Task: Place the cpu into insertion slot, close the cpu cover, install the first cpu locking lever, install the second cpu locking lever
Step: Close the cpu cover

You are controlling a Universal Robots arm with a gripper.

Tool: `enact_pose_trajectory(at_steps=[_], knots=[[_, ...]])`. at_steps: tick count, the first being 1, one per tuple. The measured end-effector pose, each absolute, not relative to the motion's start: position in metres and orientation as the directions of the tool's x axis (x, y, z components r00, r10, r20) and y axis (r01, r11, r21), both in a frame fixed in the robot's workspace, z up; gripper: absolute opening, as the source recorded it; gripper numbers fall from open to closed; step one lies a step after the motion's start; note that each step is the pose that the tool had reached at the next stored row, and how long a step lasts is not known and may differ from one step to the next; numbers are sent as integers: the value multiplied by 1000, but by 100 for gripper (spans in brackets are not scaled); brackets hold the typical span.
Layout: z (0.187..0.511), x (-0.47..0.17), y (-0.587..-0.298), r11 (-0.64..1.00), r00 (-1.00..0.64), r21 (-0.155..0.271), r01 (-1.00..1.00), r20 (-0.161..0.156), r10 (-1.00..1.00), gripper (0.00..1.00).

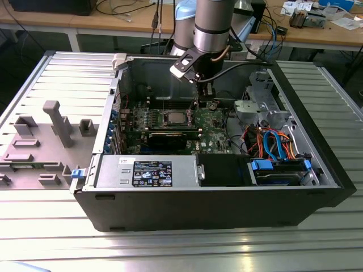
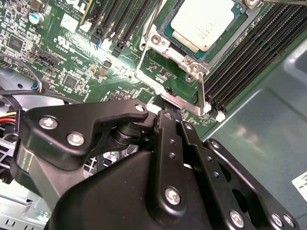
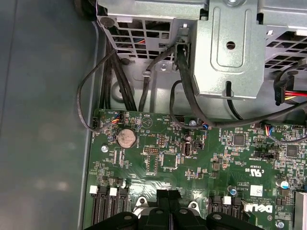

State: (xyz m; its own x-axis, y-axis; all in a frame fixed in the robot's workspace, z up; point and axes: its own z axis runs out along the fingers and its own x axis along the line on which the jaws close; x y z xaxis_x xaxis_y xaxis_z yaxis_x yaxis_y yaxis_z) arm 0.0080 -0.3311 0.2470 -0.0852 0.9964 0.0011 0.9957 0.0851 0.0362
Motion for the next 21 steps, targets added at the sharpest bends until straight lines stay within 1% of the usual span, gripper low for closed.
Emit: enact_pose_trajectory(at_steps=[21], knots=[[247,-1,-331,85,-85,36,996,1,996,11]])
